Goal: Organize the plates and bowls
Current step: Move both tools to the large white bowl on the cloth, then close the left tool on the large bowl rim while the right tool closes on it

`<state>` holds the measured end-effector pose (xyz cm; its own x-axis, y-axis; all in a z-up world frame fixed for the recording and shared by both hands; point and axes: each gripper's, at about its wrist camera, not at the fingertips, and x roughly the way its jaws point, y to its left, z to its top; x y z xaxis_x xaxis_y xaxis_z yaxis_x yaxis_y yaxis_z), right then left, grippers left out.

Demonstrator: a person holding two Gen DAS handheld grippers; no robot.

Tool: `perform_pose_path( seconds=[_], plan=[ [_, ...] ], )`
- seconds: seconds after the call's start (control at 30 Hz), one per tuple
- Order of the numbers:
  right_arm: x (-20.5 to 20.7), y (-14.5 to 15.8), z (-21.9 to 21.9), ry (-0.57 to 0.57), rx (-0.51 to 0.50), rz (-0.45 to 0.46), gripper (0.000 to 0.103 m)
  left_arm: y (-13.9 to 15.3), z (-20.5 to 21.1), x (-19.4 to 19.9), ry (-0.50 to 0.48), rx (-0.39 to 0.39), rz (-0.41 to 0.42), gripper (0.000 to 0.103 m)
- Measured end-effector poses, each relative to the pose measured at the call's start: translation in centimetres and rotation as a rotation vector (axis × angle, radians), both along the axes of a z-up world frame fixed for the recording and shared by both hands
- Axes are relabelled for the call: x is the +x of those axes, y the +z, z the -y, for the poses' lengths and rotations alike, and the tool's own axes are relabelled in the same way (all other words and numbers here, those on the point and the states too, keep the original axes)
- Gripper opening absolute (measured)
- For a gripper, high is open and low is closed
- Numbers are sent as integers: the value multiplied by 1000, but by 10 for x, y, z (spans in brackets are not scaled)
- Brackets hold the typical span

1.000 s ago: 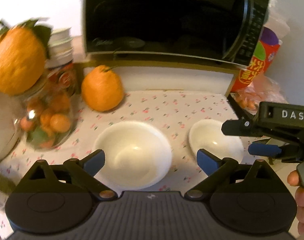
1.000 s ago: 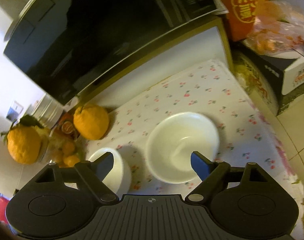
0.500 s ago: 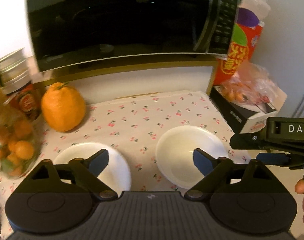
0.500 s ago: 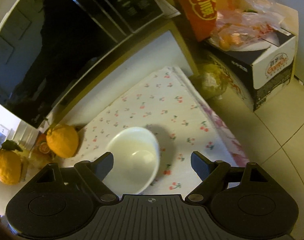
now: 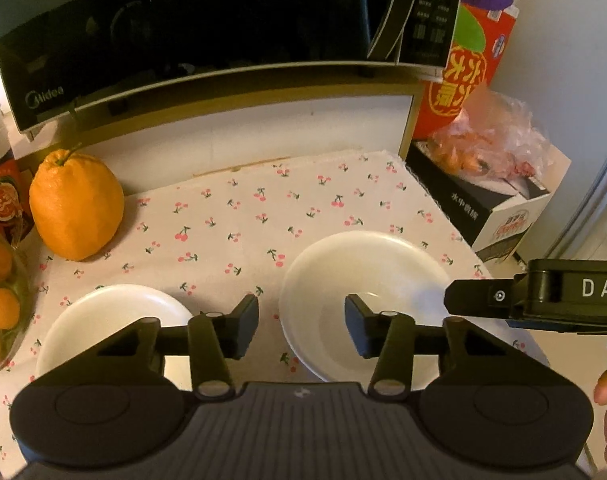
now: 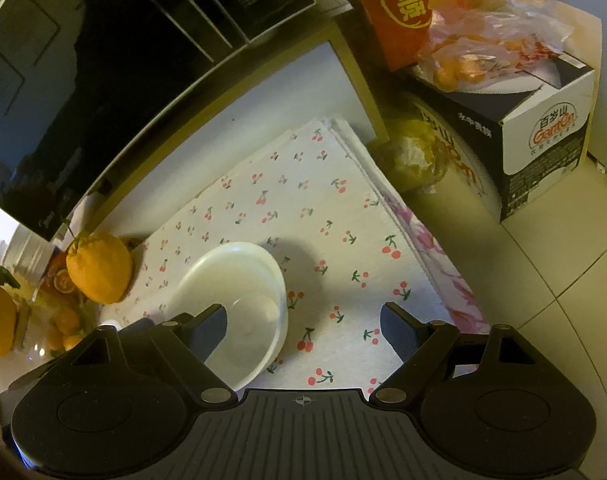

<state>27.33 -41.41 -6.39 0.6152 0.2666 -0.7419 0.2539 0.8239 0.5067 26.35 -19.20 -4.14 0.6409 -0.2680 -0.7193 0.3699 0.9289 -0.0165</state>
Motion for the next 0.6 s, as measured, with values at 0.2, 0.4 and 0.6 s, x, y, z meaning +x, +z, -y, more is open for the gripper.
perform_pose_path(
  seconds=[0.2, 0.4, 0.6],
  plan=[
    [4, -3, -8, 19, -33, 0, 78, -3, -1, 3, -3, 6, -7, 34],
    [6, -5, -13, 32, -42, -7, 65, -6, -4, 5, 4, 5, -18, 25],
    [8, -8, -16, 47, -43, -16, 47, -8, -7, 5, 3, 4, -25, 17]
  ],
)
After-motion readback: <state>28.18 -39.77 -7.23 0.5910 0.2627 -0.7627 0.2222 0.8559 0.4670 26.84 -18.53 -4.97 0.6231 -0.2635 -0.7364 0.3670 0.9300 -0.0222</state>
